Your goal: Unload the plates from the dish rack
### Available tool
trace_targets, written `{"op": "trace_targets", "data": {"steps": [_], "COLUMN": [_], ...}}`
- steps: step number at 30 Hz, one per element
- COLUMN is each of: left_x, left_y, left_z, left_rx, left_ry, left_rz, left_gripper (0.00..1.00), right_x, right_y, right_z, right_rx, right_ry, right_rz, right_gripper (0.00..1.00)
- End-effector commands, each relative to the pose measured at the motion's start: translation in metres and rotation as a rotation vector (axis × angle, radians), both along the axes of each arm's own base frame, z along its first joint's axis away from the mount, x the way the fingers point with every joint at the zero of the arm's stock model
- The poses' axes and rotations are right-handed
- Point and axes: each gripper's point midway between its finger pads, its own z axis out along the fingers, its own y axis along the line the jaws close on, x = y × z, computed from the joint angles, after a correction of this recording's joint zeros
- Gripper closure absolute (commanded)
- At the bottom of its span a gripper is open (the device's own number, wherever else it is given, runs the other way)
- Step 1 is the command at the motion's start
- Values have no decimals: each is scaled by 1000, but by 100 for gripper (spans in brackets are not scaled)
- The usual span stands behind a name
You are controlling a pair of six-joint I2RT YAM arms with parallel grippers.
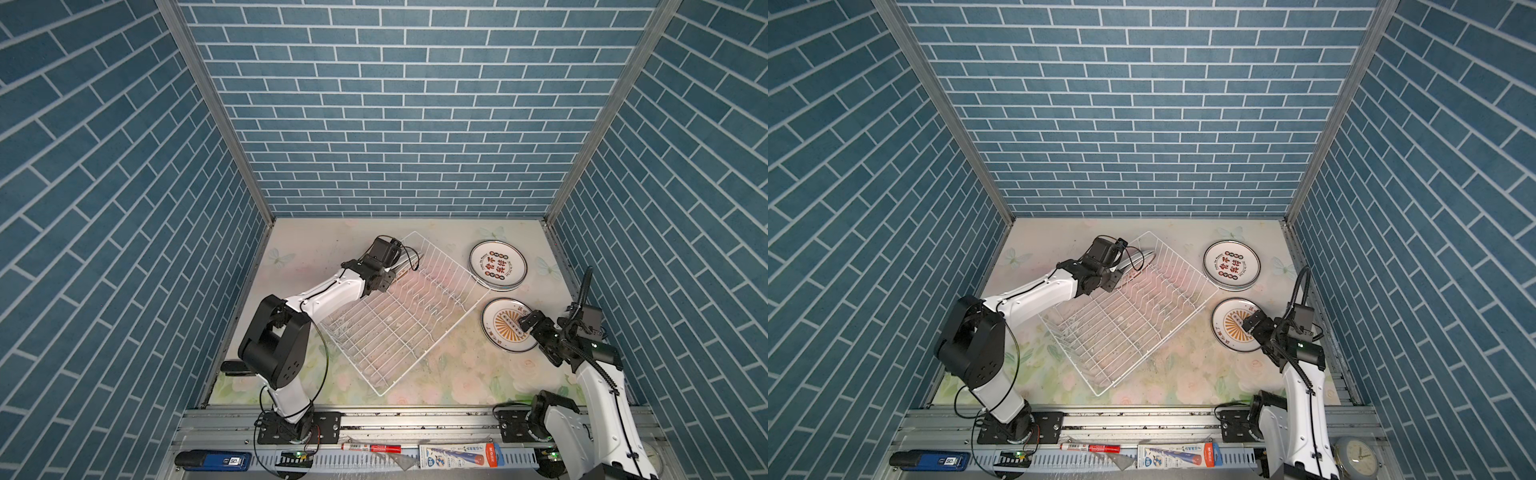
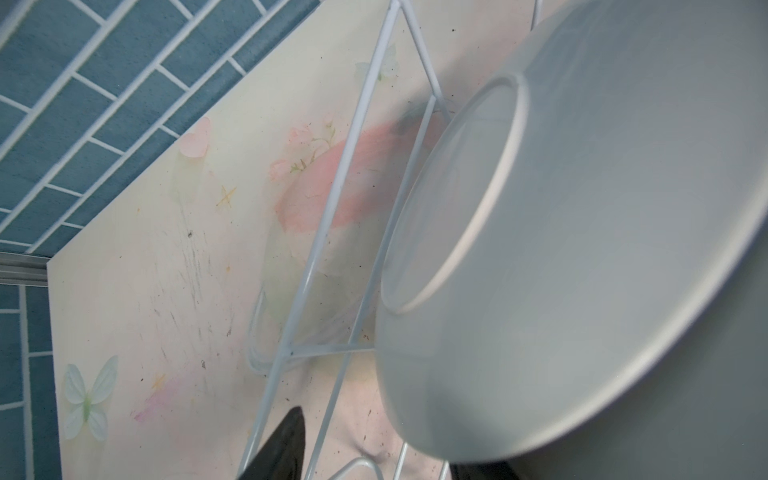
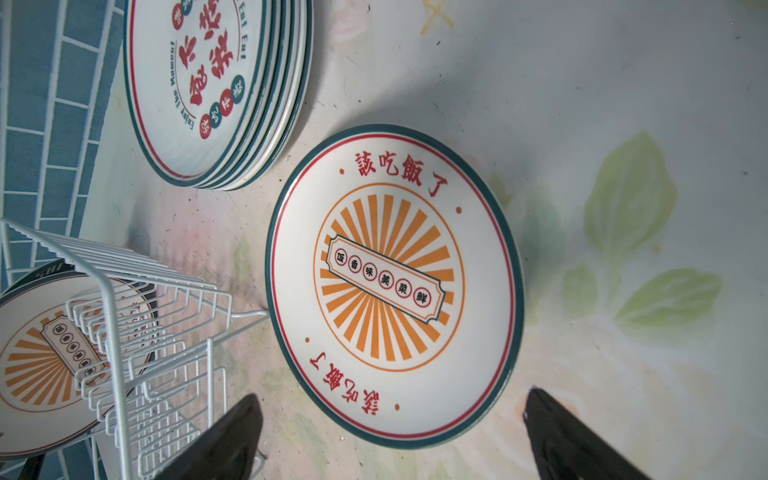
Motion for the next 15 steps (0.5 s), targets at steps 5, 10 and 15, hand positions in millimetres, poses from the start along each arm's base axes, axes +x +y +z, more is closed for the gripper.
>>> {"op": "trace_targets", "data": {"steps": [5,10,15], "left_x": [11,12,15], "left_y": [-5,-10,-14], "left_z": [-2,-1,-2], "left_rx": [-7,-26,-37], "left_ry": [-18,-38,-56], "left_rz": [-11,-32,-52], "left_gripper": [51,56,64], "right_x": [-3,-5,-6], "right_y": [0,-5,-10], "right_z": [1,-2,-3], "right_rx": [-5,-25,-45], "right_ry": [1,23,33], "right_rz": [-1,-19,-45], "right_gripper": [1,1,1]}}
